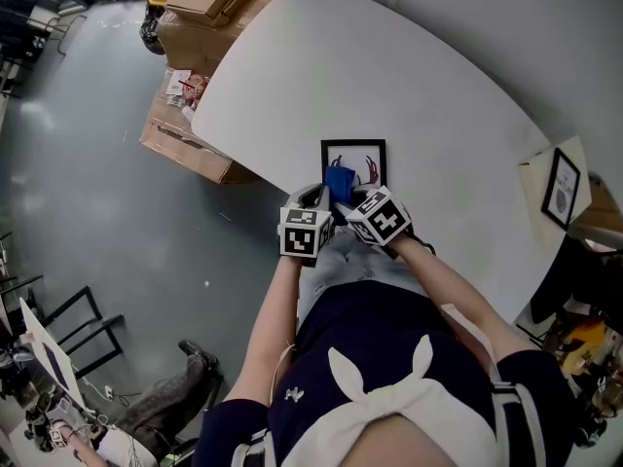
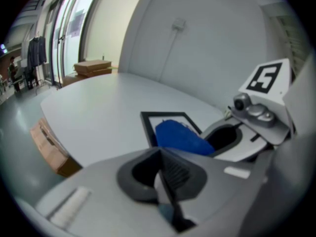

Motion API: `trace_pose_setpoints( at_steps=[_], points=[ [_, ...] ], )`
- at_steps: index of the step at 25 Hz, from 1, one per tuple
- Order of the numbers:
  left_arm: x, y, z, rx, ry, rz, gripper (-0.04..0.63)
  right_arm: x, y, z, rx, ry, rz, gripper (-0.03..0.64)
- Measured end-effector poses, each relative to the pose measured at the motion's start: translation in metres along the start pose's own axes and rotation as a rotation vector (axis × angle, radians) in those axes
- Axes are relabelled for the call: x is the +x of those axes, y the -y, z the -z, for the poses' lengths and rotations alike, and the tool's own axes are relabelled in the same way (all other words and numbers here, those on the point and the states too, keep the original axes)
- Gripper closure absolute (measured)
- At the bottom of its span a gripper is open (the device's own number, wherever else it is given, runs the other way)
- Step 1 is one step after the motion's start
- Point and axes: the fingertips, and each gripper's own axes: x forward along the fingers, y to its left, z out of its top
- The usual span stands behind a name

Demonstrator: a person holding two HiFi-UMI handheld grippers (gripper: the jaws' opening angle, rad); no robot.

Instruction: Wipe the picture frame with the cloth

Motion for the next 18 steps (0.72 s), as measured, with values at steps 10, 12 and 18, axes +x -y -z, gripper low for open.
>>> trace_pose_setpoints(
  at_steps=[10, 12, 18],
  points=[
    [0.0004, -0.0004, 0.0003, 0.003, 0.002, -0.009, 0.592, -0.0006, -0.0059, 0.0060, 0.009, -0.004, -0.012, 0.551],
    [0.0008, 0.0007, -0.0002, 0.003, 0.000, -0.008, 0.592, -0.0010, -0.0055, 0.0064, 0.011, -0.003, -0.015, 0.551],
    [0.0001, 0.0003, 0.0007, 0.010, -0.008, -0.008, 0.592, -0.0011, -0.0066, 0.0069, -0.016, -0.001, -0.011, 0.551]
  ],
)
